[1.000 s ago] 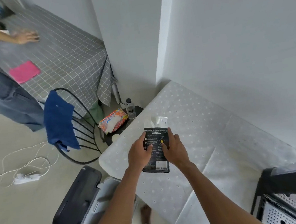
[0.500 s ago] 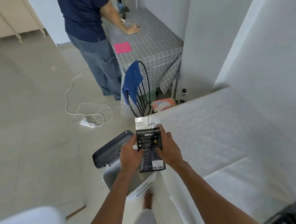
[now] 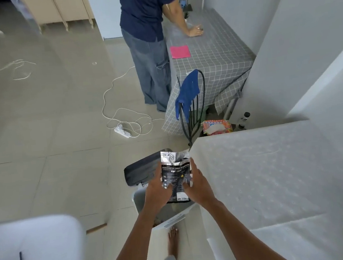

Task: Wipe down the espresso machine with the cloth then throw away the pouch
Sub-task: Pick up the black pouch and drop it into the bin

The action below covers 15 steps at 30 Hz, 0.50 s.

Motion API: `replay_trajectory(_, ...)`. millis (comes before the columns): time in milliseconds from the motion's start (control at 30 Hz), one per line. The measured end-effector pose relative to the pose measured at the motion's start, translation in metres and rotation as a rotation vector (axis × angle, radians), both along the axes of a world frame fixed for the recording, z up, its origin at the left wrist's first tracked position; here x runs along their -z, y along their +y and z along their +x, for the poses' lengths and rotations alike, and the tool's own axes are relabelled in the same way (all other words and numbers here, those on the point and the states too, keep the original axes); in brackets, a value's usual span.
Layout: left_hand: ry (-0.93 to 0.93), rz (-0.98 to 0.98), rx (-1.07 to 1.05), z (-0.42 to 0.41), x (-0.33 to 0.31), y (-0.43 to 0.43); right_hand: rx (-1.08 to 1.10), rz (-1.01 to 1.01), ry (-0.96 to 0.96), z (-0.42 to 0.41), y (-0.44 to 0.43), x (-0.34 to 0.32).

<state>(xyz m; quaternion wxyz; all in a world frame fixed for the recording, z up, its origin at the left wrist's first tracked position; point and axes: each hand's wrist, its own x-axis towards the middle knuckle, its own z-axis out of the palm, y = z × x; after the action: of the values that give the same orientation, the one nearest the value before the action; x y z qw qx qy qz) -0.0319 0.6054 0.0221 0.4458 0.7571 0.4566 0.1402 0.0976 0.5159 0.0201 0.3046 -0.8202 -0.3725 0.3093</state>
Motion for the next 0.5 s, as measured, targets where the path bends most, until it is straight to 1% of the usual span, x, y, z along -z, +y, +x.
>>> replay_trajectory(100,0.075,-0.006,0.008,0.007,0.02,0.013,-0.025,-0.042,-0.013,0.007,0.019,0.02)
replay_trajectory(233,0.063,-0.092,0.021,0.023,0.058,0.037,-0.032,-0.072,0.031,0.023,0.046,0.064)
replay_trajectory(333,0.074,-0.181,0.006,0.035,0.102,0.059,-0.024,-0.127,0.056,0.034,0.066,0.101)
replay_trajectory(500,0.168,-0.3,0.038,0.043,0.178,0.086,0.001,-0.167,0.069,0.041,0.098,0.162)
